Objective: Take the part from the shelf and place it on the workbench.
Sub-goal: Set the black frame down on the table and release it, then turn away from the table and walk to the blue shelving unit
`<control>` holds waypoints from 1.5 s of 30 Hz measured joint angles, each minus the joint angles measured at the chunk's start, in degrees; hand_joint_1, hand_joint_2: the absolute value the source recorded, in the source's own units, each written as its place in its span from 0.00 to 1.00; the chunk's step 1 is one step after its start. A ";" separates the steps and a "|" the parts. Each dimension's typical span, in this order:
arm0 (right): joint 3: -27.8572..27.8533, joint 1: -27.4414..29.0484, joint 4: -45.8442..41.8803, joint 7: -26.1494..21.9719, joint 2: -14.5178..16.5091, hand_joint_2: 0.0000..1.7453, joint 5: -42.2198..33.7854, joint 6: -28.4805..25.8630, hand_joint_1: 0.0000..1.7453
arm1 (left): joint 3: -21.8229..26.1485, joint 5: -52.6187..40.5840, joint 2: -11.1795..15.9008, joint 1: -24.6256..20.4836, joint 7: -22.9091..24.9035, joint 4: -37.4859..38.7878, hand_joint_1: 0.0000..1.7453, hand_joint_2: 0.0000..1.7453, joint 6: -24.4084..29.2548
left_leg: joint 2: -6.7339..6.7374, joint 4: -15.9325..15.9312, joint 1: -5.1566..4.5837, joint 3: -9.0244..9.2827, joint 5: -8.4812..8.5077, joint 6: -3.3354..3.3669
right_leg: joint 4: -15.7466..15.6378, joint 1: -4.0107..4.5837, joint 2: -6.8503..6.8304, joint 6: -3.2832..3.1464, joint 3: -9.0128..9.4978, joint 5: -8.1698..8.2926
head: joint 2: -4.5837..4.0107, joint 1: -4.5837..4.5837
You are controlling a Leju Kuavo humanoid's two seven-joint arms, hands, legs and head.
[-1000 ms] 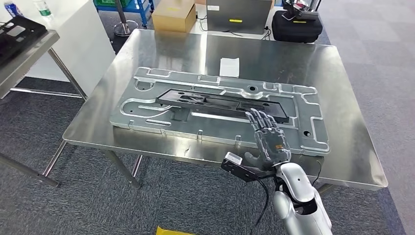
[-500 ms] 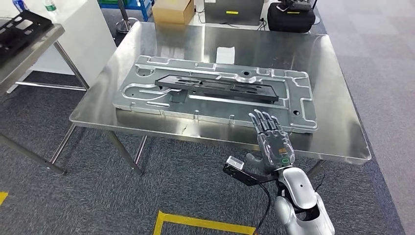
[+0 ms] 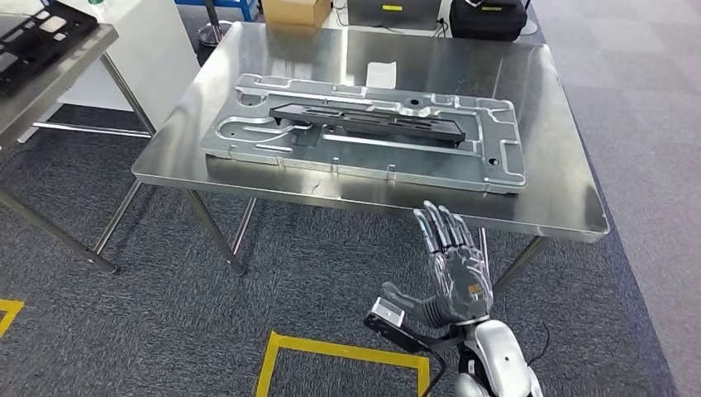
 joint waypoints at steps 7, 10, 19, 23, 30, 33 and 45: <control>-0.01 2.90 -2.36 -0.22 0.19 0.00 -0.54 -0.30 0.00 | 0.86 0.00 -0.49 0.08 -0.02 0.00 0.00 0.00 0.03 | 0.63 0.64 0.24 -6.29 4.88 1.04 | 16.33 -1.07 0.33 1.96 -2.49 -10.14 | 0.00 0.51; -0.01 3.08 -2.99 -0.32 0.24 0.00 -0.55 -0.30 0.00 | 0.90 0.00 -0.60 0.06 -0.02 0.00 0.00 0.00 0.03 | 0.59 2.14 0.22 -9.14 6.07 0.41 | 7.25 -1.32 0.31 1.90 5.66 -7.24 | 0.00 0.52; -0.04 3.34 -3.70 -0.48 0.74 0.00 -0.68 -0.33 0.00 | 1.01 0.01 -0.80 0.34 -0.06 0.00 0.00 0.00 0.03 | 0.23 10.03 0.71 -13.39 -0.54 -2.34 | -1.72 -0.84 -0.08 -1.50 7.26 -5.92 | 0.00 0.20; -0.45 5.04 -4.20 -2.10 1.25 0.00 -5.52 -0.76 0.00 | 1.36 0.00 -0.84 0.26 -0.06 0.00 0.00 0.00 0.04 | 0.21 18.25 0.72 -12.19 -2.35 -2.45 | -1.00 -0.49 -0.11 -1.48 2.96 -3.10 | 0.00 0.11; -10.07 14.74 -8.04 -12.80 7.49 0.50 -33.15 4.58 0.00 | 4.29 0.01 -1.28 0.44 -0.44 0.19 0.00 0.00 0.05 | -0.42 0.26 0.00 0.98 -1.93 -0.13 | -0.02 -0.37 -0.46 0.49 -0.27 0.44 | -0.01 0.16; -18.04 18.85 -6.67 -15.66 10.36 0.00 -45.77 8.61 0.00 | 5.61 0.00 -1.86 0.73 -0.60 0.38 0.00 0.00 0.07 | -0.05 -0.10 0.23 -0.78 0.26 1.24 | 2.64 -0.65 0.09 1.49 -1.50 -3.90 | 0.00 0.36; -70.30 7.43 53.19 -19.88 11.88 0.00 -55.21 19.94 0.00 | 10.03 0.01 -4.07 0.65 -1.94 0.95 0.00 0.00 1.85 | 0.52 1.61 -1.04 -8.76 5.92 0.63 | -2.80 0.12 -0.02 -0.55 11.81 -9.03 | 0.00 0.64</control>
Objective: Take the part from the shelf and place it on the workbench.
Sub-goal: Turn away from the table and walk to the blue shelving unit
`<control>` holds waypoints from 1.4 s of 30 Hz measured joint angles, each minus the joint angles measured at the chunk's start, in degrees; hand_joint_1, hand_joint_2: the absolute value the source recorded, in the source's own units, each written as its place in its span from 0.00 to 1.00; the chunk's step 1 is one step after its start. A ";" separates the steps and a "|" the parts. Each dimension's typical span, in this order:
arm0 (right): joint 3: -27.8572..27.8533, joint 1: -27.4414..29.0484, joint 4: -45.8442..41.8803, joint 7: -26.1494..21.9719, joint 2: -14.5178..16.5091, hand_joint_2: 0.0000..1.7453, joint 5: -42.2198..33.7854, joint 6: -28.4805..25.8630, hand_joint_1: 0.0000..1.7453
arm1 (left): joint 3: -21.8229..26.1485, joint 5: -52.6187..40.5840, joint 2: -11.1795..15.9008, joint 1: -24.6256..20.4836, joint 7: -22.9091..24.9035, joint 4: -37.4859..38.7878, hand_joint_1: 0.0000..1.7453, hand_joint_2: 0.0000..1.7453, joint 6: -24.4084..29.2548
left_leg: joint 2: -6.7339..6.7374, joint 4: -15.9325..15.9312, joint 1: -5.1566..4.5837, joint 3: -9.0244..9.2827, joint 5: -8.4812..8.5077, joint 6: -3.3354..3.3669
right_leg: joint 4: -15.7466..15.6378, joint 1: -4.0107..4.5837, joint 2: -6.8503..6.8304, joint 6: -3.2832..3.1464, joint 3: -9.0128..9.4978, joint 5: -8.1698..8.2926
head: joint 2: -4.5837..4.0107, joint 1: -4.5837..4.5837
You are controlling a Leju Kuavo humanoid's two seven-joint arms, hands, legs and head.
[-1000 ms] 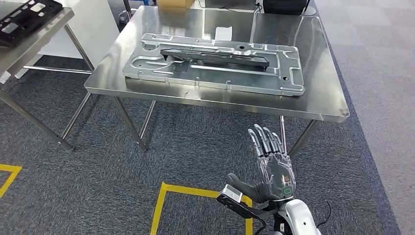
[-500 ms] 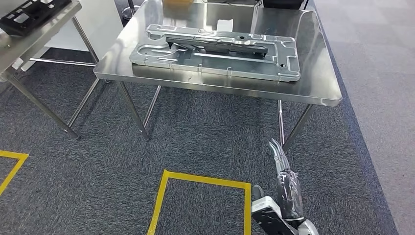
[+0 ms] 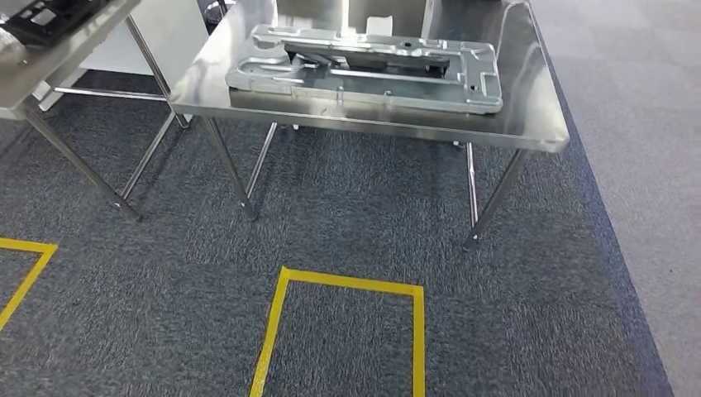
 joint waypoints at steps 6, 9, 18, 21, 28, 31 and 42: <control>-11.59 -3.52 12.27 5.03 1.07 0.00 1.47 -2.96 0.00 | 1.16 0.02 -0.24 -0.07 -0.01 0.26 0.00 0.00 0.21 | -0.25 13.71 0.54 -5.26 -8.73 -1.97 | -0.07 -0.21 -0.33 -1.61 -1.53 0.92 | 0.00 -0.53; -13.65 -4.38 14.82 5.03 1.06 0.00 2.06 -2.02 0.00 | 1.40 0.02 -0.24 -0.06 -0.01 0.27 0.00 0.00 0.21 | -0.26 15.98 0.62 -4.68 -8.44 -2.11 | 0.94 -0.06 -0.30 -1.64 -2.53 0.99 | 0.00 -0.53; -17.10 -6.34 18.95 5.24 0.86 0.00 4.56 -0.69 0.00 | 2.03 0.00 -0.20 -0.25 0.07 0.58 0.00 0.00 0.32 | -0.48 -0.51 0.62 4.23 -3.57 0.45 | 2.48 0.41 -0.26 0.20 -3.57 0.25 | 0.01 -0.55; -17.20 -6.48 20.00 6.17 0.55 0.00 6.79 -1.05 0.00 | 2.05 0.01 -0.24 -0.35 0.34 0.60 0.00 0.00 0.37 | -0.99 -1.06 0.95 3.90 -2.97 1.07 | 11.86 -0.21 0.13 1.29 -8.17 -5.15 | 0.00 -0.19; -16.36 -6.26 21.90 9.17 -0.46 0.00 15.06 -3.65 0.00 | 2.05 0.00 -0.24 -0.58 0.95 0.60 0.00 0.00 0.46 | -4.10 0.42 1.22 3.09 -3.19 -0.01 | 5.16 -1.94 3.34 2.37 -5.30 1.09 | 0.00 -0.10; -14.50 -6.10 22.53 10.67 -0.83 0.00 19.78 -5.23 0.00 | 2.04 -0.01 -0.22 -0.75 1.14 0.60 0.00 0.00 0.52 | -5.63 0.87 1.36 2.08 -2.91 -1.29 | 2.87 -1.84 4.17 1.54 -4.60 1.25 | 0.01 -0.08; -9.65 -5.34 24.08 14.23 -1.59 0.00 30.25 -6.07 0.00 | 1.39 0.00 0.04 -0.80 2.07 0.60 0.00 0.00 0.90 | 0.32 8.49 1.45 -0.11 -6.17 -2.29 | 2.23 -1.13 -3.39 -0.36 -4.39 1.62 | -0.01 -0.91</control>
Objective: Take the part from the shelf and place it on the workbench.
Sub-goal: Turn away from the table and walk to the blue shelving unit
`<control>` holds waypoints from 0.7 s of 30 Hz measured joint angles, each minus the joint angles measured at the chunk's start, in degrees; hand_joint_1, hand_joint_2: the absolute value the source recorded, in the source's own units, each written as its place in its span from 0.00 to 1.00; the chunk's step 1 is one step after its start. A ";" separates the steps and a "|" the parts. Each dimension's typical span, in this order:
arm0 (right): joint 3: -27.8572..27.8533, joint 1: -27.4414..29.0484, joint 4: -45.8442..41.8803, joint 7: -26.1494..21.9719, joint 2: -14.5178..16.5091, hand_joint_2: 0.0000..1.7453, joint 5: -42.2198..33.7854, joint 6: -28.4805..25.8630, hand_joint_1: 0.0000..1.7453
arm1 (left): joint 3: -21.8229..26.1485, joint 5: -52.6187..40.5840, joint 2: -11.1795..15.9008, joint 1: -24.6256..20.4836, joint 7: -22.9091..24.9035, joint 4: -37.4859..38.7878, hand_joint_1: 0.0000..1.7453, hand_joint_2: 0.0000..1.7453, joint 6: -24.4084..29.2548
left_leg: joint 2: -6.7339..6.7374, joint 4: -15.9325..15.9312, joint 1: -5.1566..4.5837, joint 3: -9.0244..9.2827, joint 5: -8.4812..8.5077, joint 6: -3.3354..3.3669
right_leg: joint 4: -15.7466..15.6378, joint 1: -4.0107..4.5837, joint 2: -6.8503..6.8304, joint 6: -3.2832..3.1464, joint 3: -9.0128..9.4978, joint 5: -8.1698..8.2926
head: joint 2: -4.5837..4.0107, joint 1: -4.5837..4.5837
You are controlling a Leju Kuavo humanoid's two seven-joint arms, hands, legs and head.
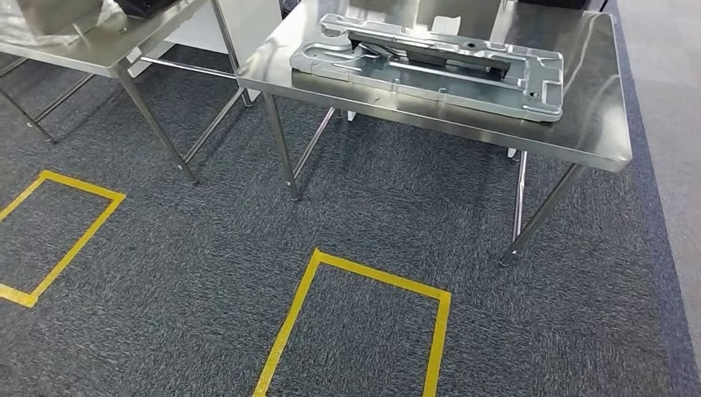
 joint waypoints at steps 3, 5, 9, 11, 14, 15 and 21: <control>0.26 -0.11 0.37 0.46 -0.16 0.00 1.70 0.32 0.00 | -0.52 0.01 0.14 -0.31 0.26 0.00 0.00 0.00 0.06 | 2.38 -7.71 -0.71 3.72 1.78 1.00 | 0.13 0.42 -1.51 0.60 0.18 -0.18 | 0.00 0.05; 0.32 -0.29 0.53 0.68 -0.29 0.00 2.48 0.46 0.00 | -0.69 0.00 0.21 -0.20 0.39 0.00 0.00 0.00 0.08 | 1.41 -7.90 -0.79 3.47 1.98 1.59 | 0.06 0.49 -2.28 1.20 0.31 -0.19 | 0.01 0.11; 0.35 -0.36 0.80 0.93 -0.72 0.00 3.17 0.54 0.00 | -0.79 0.00 0.25 -0.21 0.50 0.00 0.00 0.00 0.07 | -0.51 -8.67 -0.27 3.40 2.94 2.84 | 6.36 0.15 2.47 2.31 -2.38 -4.75 | 0.01 0.46; 0.35 -0.27 0.96 0.97 -0.86 0.00 3.50 0.55 0.00 | -0.82 0.00 0.26 -0.38 0.51 0.00 0.00 0.00 0.07 | -1.68 -8.62 -0.33 2.99 3.17 3.11 | 13.77 0.12 3.47 2.35 -6.00 -8.17 | 0.01 0.54; 0.34 -0.20 1.21 1.01 -1.09 0.00 4.15 0.56 0.00 | -0.95 -0.01 0.25 -0.28 0.51 0.00 0.00 0.00 0.06 | -3.78 -8.36 -0.37 2.87 3.29 3.03 | 13.07 0.11 3.84 2.14 -5.72 -5.39 | 0.01 0.55; 0.34 -0.17 1.25 1.02 -1.19 0.00 4.35 0.58 0.00 | -1.04 -0.01 0.25 -0.28 0.51 0.00 0.00 0.00 0.06 | -4.53 -8.19 -0.35 2.85 3.26 2.95 | 9.16 0.08 4.64 1.92 -3.90 -3.08 | 0.01 0.57; 0.30 -0.33 1.44 1.13 -1.55 0.00 4.62 0.96 0.00 | -1.66 -0.01 0.39 -0.43 0.53 -0.01 0.00 0.00 0.09 | -7.49 -7.34 -0.25 1.53 3.45 1.03 | 0.29 -0.12 7.06 0.76 -0.15 -0.11 | 0.01 0.58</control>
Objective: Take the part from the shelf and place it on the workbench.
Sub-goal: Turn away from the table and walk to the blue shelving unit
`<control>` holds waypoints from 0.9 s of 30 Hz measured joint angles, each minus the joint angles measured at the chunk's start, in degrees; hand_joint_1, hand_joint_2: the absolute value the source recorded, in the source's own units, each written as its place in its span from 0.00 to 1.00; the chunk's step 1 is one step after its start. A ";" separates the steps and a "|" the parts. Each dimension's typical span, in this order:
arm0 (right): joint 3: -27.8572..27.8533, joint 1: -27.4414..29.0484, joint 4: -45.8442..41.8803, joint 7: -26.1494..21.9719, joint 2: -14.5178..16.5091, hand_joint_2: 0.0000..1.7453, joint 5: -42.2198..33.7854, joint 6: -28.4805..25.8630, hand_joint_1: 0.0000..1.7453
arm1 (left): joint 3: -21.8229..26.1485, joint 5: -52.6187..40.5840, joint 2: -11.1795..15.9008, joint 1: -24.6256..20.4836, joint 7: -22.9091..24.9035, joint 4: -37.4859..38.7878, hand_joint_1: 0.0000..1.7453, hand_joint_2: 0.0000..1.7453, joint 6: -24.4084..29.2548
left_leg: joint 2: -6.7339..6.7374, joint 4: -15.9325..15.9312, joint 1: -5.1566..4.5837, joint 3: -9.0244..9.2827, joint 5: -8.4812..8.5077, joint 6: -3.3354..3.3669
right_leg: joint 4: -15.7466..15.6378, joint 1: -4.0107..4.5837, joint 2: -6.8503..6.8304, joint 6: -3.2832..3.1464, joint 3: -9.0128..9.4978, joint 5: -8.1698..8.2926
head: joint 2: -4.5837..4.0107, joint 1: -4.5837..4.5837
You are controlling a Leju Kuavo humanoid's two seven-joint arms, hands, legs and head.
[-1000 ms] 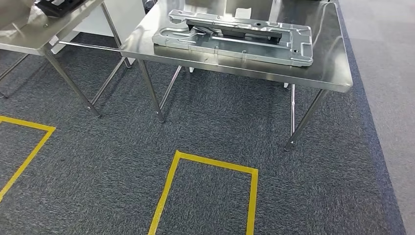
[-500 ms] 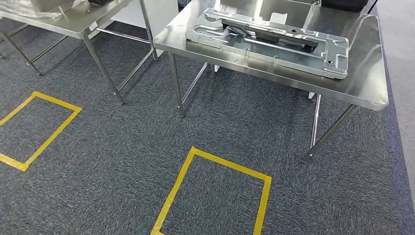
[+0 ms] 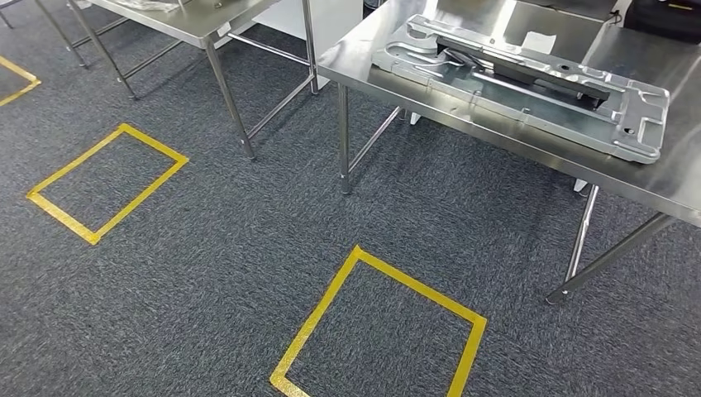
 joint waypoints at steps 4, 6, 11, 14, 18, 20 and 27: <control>-0.19 0.18 0.16 -0.03 -0.07 0.00 0.09 0.19 0.00 | -0.40 0.00 0.26 -0.16 0.00 0.00 0.00 0.00 0.01 | 5.08 9.70 0.03 -4.48 -5.59 -0.95 | -0.58 -0.12 -3.24 -1.15 0.18 0.21 | -0.01 -0.69; -0.30 0.25 0.25 -0.03 -0.08 0.00 0.11 0.22 0.00 | -0.46 0.00 0.31 -0.19 0.00 -0.01 0.00 0.00 0.00 | 5.84 15.93 0.28 -7.22 -7.91 -1.43 | -0.56 -0.01 -4.89 -1.22 0.16 0.09 | -0.01 -0.73; -0.33 0.10 0.33 -0.03 -0.08 0.00 0.13 0.27 0.00 | -0.51 0.00 0.45 -0.15 -0.01 0.00 0.00 0.00 0.00 | 8.83 2.28 0.12 0.42 -1.38 -1.04 | -0.46 0.20 -8.23 -0.49 0.98 -0.61 | 0.00 -0.74; -0.36 -0.18 0.40 -0.09 -0.09 0.00 0.32 0.38 0.00 | -0.54 0.00 0.51 -0.09 -0.02 0.00 0.00 0.00 0.01 | 8.93 -0.41 -0.37 1.38 -1.05 -0.11 | -0.48 0.50 -9.68 0.32 1.31 -0.85 | 0.00 -0.63; -0.78 -0.48 0.42 -0.15 -0.45 0.00 1.34 0.50 0.00 | -0.70 0.00 0.51 -0.01 -0.03 -0.01 0.00 0.00 0.16 | 6.85 -1.46 0.24 1.63 -0.19 1.28 | 4.29 0.12 -6.35 1.30 -0.49 -4.41 | 0.00 -0.24; -1.39 -0.42 0.44 -0.23 -0.55 0.00 2.28 0.65 0.00 | -0.99 0.00 0.53 -0.24 -0.04 0.00 0.00 0.00 0.22 | 5.69 -1.47 0.17 1.40 0.00 1.63 | 11.74 -0.06 -4.10 1.48 -4.22 -7.92 | 0.00 -0.01; -3.11 -0.33 0.42 -1.10 -0.68 0.00 6.16 1.64 0.00 | -1.92 0.00 0.51 -0.32 -0.01 0.00 0.00 0.00 0.19 | 0.70 -0.23 0.14 0.92 -0.39 0.65 | 2.11 -0.78 0.65 1.35 -1.48 -0.02 | -0.01 0.04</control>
